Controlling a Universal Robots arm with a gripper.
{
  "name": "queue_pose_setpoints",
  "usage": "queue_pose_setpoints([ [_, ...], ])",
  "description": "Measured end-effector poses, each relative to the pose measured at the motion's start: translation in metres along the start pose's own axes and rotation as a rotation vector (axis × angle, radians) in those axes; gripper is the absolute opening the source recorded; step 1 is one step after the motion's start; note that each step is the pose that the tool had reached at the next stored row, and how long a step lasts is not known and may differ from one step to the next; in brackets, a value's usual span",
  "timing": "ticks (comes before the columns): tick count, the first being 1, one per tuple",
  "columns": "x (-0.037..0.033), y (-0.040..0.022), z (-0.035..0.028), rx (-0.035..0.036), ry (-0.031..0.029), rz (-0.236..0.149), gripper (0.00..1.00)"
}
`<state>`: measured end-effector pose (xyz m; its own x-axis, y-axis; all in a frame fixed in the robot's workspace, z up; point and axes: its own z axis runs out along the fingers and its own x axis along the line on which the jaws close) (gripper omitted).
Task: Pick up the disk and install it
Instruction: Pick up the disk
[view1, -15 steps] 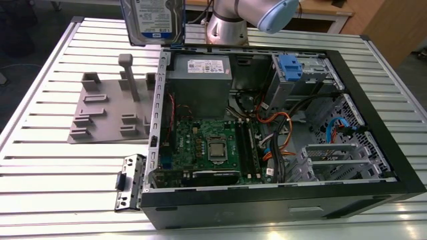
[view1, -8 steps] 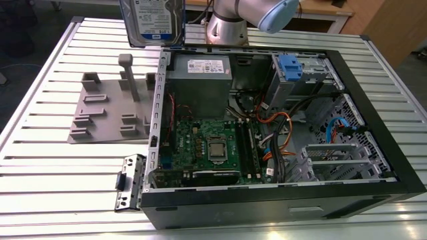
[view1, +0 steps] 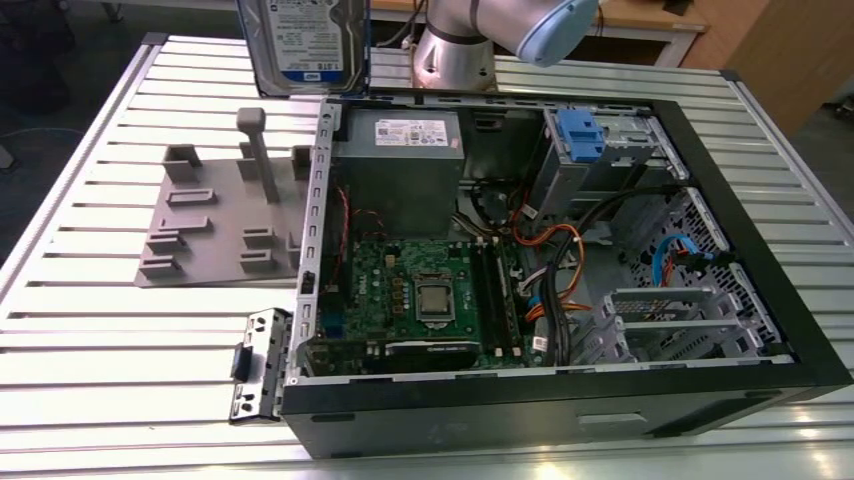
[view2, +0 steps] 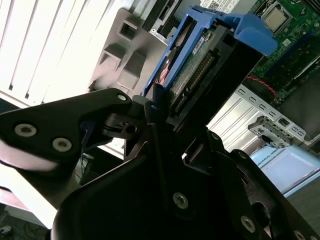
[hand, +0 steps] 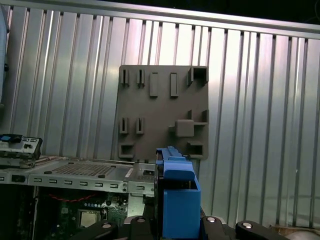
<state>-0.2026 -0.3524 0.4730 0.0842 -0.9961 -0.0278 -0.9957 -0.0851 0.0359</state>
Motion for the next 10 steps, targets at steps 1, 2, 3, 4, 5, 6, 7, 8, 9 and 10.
queue_pose_setpoints([
  [1,0.0007,0.0000,0.0000,0.0000,0.0000,0.000,0.36],
  [2,0.0013,0.0001,-0.0001,0.0000,0.0001,0.000,0.36],
  [3,0.0019,0.0001,-0.0001,0.0000,0.0000,0.000,0.36],
  [4,0.0026,0.0002,-0.0001,0.0000,0.0000,0.000,0.36],
  [5,0.0033,0.0003,-0.0001,0.0000,0.0000,0.000,0.36],
  [6,0.0039,0.0003,-0.0001,0.0000,0.0000,0.000,0.36],
  [7,0.0046,0.0003,-0.0001,0.0000,0.0000,0.000,0.36],
  [8,0.0078,0.0006,-0.0002,-0.0001,0.0001,0.000,0.36],
  [9,0.0086,0.0007,-0.0002,0.0000,0.0000,0.000,0.36],
  [10,0.0092,0.0007,-0.0003,-0.0001,0.0001,0.000,0.36],
])
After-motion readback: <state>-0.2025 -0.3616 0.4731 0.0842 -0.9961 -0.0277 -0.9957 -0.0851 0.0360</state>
